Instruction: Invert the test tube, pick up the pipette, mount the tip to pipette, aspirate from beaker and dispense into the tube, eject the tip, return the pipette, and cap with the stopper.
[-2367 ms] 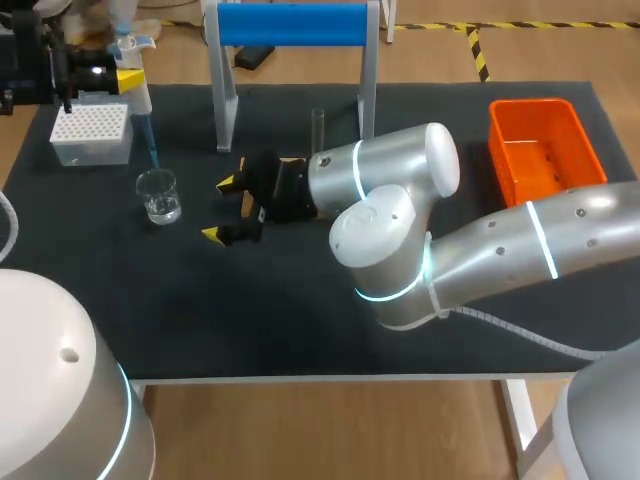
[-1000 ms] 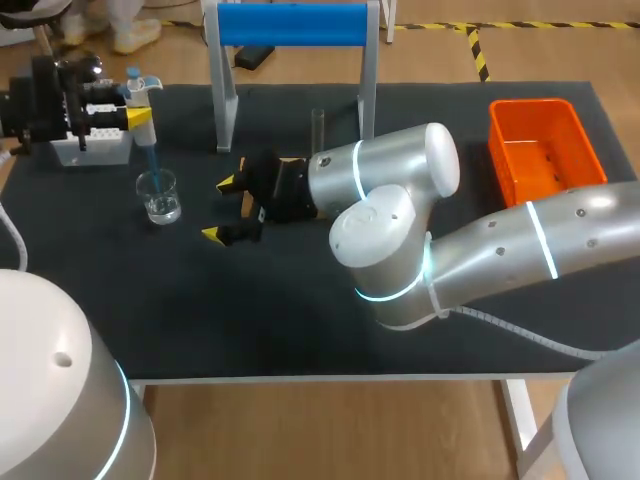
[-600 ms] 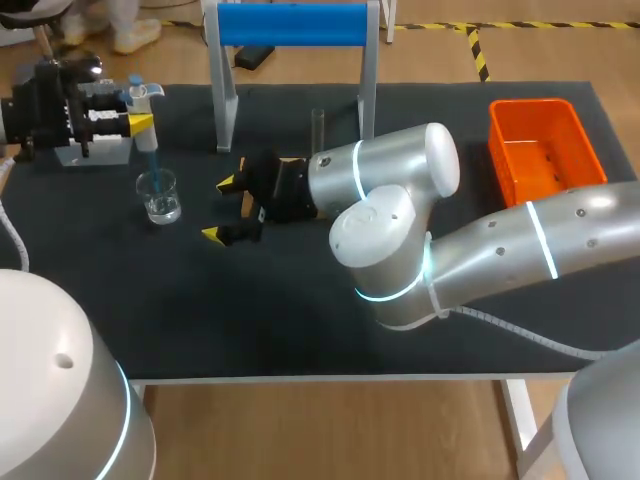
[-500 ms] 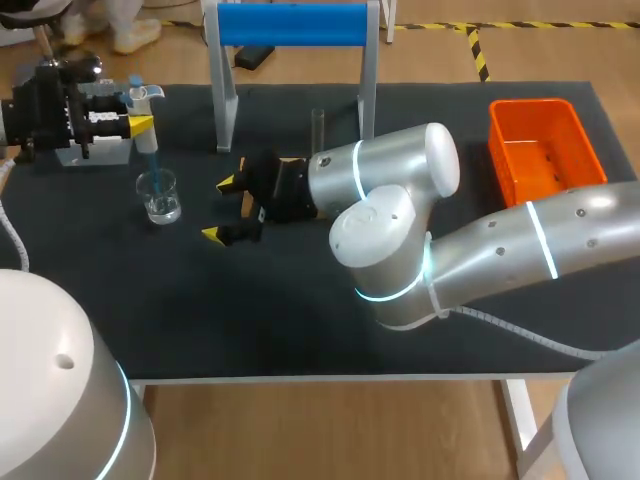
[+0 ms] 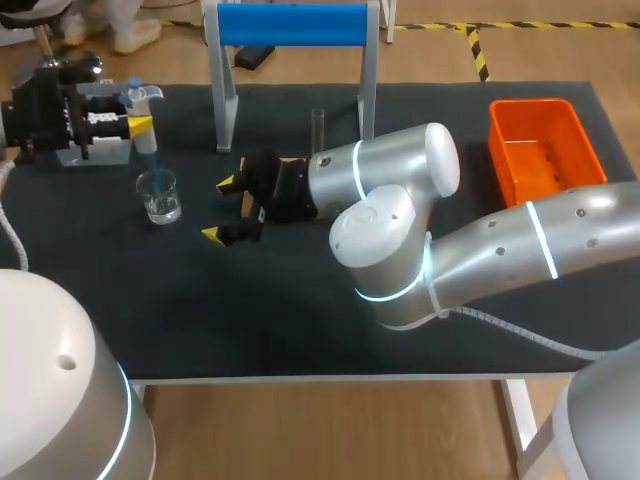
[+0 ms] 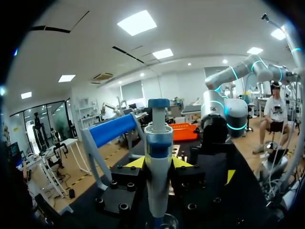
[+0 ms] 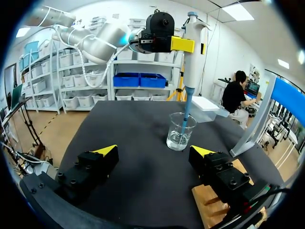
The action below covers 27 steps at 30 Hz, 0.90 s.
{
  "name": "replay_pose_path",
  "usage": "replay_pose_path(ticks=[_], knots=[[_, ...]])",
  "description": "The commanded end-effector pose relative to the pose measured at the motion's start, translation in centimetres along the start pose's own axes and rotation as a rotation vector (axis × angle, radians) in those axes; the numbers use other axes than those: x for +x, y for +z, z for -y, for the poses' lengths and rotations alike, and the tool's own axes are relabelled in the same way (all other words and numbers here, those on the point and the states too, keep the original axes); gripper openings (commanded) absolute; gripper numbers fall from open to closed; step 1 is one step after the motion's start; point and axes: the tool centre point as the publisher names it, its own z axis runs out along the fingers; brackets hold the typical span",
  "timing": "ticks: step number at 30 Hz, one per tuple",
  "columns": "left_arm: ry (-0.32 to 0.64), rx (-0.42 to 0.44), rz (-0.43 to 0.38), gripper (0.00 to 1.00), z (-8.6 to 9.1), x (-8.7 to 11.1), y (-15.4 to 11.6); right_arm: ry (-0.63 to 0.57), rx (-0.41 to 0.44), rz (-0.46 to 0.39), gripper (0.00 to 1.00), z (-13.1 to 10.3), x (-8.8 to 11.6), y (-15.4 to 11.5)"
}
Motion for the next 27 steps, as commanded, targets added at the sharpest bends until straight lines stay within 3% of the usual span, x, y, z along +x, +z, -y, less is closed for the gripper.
replay_pose_path(ticks=[1,27], knots=[[0.006,-0.004,0.006,0.0,0.46,0.2,-0.24,0.0,-0.004,-0.001,1.0,0.11,-0.03,0.03],[0.006,-0.005,0.004,0.0,0.33,0.47,0.02,0.0,-0.004,-0.001,1.0,0.11,-0.03,0.03]])
